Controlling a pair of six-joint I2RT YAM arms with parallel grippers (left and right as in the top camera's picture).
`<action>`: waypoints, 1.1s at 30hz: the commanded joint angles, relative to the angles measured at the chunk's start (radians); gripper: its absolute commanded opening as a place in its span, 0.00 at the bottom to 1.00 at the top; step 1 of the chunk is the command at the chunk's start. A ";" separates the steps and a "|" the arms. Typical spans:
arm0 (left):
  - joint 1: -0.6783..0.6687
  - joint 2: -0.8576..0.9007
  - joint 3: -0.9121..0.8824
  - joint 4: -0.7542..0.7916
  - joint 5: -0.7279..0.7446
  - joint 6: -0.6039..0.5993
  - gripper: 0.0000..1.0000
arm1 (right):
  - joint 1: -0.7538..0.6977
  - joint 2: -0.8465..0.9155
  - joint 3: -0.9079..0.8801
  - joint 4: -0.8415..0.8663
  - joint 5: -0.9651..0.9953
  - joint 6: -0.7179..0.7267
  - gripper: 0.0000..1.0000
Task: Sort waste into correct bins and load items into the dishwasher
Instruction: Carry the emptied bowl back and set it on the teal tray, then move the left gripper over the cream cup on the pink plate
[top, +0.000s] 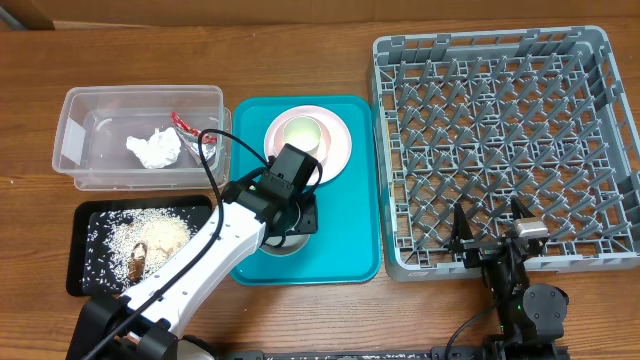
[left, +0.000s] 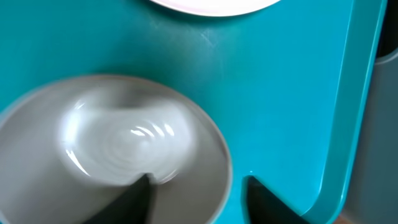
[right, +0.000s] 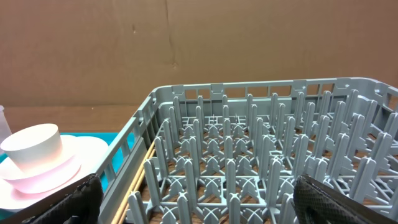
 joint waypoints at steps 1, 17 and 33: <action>0.005 -0.001 0.045 -0.002 -0.025 -0.007 0.60 | -0.008 -0.010 -0.010 0.007 0.005 0.004 1.00; 0.130 0.033 0.252 0.174 -0.192 -0.026 0.47 | -0.008 -0.010 -0.010 0.007 0.005 0.004 1.00; 0.146 0.270 0.252 0.290 -0.200 -0.034 0.47 | -0.008 -0.010 -0.010 0.007 0.005 0.004 1.00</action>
